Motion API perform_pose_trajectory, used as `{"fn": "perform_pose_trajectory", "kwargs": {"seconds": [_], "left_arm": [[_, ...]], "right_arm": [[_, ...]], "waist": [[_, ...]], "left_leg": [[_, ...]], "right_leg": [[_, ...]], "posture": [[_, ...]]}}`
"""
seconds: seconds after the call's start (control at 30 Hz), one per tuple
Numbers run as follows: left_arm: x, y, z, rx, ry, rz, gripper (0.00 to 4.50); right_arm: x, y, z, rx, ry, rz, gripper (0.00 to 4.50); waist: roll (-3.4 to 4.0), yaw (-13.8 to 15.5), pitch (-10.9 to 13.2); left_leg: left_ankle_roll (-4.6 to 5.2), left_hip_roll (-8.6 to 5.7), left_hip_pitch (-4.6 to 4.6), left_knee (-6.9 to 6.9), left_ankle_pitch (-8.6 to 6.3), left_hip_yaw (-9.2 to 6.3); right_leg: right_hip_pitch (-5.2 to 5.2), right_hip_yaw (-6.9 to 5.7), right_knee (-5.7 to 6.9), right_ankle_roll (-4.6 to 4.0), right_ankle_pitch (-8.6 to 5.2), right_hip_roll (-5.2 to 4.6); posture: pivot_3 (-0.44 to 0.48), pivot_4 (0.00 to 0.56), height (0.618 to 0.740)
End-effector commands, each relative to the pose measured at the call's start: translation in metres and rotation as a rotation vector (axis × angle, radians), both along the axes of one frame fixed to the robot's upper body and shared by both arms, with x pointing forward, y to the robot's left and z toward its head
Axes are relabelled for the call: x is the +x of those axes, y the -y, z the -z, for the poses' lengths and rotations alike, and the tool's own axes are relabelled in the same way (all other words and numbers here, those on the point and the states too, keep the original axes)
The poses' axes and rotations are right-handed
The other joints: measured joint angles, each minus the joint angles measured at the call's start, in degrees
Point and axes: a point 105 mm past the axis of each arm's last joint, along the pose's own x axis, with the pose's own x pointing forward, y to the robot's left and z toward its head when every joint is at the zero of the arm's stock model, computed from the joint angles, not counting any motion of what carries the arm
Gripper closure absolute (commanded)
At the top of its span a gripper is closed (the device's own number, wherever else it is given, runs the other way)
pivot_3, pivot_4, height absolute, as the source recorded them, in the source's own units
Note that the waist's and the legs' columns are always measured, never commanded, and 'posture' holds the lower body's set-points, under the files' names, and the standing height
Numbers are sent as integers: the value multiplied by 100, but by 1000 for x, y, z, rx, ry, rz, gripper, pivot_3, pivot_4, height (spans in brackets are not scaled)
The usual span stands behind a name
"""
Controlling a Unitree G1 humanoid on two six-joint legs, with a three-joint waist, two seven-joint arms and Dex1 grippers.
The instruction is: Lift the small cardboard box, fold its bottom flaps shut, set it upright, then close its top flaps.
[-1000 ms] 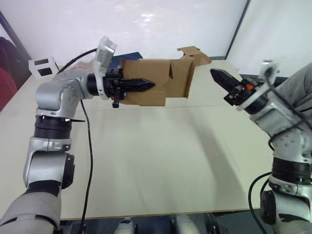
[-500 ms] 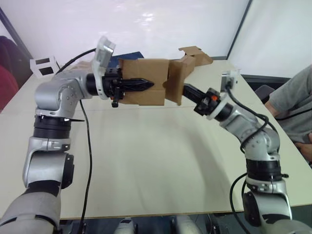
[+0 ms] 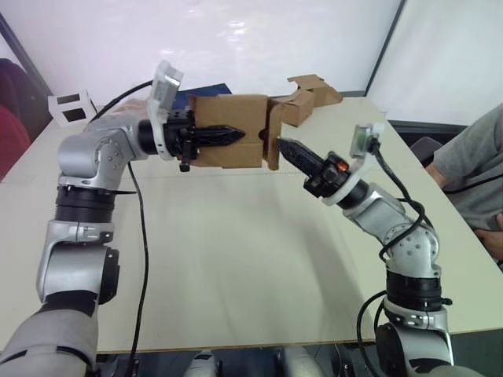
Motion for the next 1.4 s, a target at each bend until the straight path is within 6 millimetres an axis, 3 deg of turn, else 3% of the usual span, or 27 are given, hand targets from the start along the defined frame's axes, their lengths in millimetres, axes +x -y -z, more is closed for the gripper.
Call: {"fn": "perform_pose_trajectory", "kwargs": {"seconds": [0.03, 0.43, 0.47, 0.6, 0.73, 0.9, 1.0, 1.1, 1.13, 1.17, 1.4], "left_arm": [[-6, -1, -18, -18, 58, 18, 4500], [-6, -4, -19, -24, 50, 15, 4500], [-7, -4, -19, -23, 46, 16, 4500], [-9, -6, -18, -21, 41, 21, 4500], [-10, -4, -18, -21, 37, 33, 4500], [-10, -1, -18, -20, 37, 41, 4500], [-10, 0, -18, -18, 39, 43, 4500], [-11, 1, -16, -10, 41, 40, 4500], [-11, 1, -16, -9, 41, 39, 4500], [-11, 0, -16, -8, 41, 38, 4500], [-10, -1, -17, -8, 40, 31, 4500]], "right_arm": [[-5, 0, -4, 40, 11, -12, 2614], [-14, 3, -11, 131, 4, -54, 2614], [-18, 7, -15, 124, 21, -59, 2614], [-15, 60, -43, 221, 79, 68, 2614], [12, 76, -31, 217, 11, 188, 2614], [41, 62, -18, 190, -42, 272, 2614], [47, 50, -13, 146, -40, 274, 2614], [45, 40, -10, 141, -26, 243, 2614], [45, 41, -11, 149, -26, 246, 3124], [46, 41, -10, 159, -33, 246, 3276], [34, 28, -10, 217, -46, 136, 3276]], "waist": [[0, -1, 0], [0, 6, 0], [0, 6, 0], [2, 16, 1], [2, -18, 0], [6, -66, 2], [6, -55, 2], [6, -26, 2], [6, -16, 2], [6, -9, 2], [6, -11, 2]], "left_leg": [[0, 0, 0, 0, 0, 0], [-1, 0, 0, 0, 0, 0], [0, 0, 0, 0, 0, 0], [5, -1, -2, 1, -3, 0], [14, 0, 1, -1, -8, 0], [13, 2, 5, -5, -7, 4], [-6, 2, 0, -5, 3, 4], [-13, -1, -3, -2, 7, 4], [-13, -1, -3, -1, 7, 4], [-13, -1, -3, -1, 7, 4], [-13, 0, -1, -2, 7, 4]], "right_leg": [[0, 0, 0, 0, 0, 0], [0, 0, 0, 0, 0, -1], [0, 0, 0, 0, 0, -1], [1, -1, -2, 0, 0, -4], [2, 0, -1, 0, 0, 1], [-2, 5, 3, 0, 0, 6], [-6, 5, 1, 0, 0, 4], [-5, 4, -1, 0, 0, 0], [-5, 4, -1, 0, 0, 0], [-5, 4, 0, 0, 0, 0], [-5, 4, 2, 0, 0, 2]], "posture": [[0, 150, 740], [0, 150, 740], [0, 150, 740], [0, 150, 740], [0, 150, 740], [0, 150, 740], [0, 150, 740], [0, 150, 740], [0, 150, 740], [0, 150, 740], [0, 150, 740]]}}
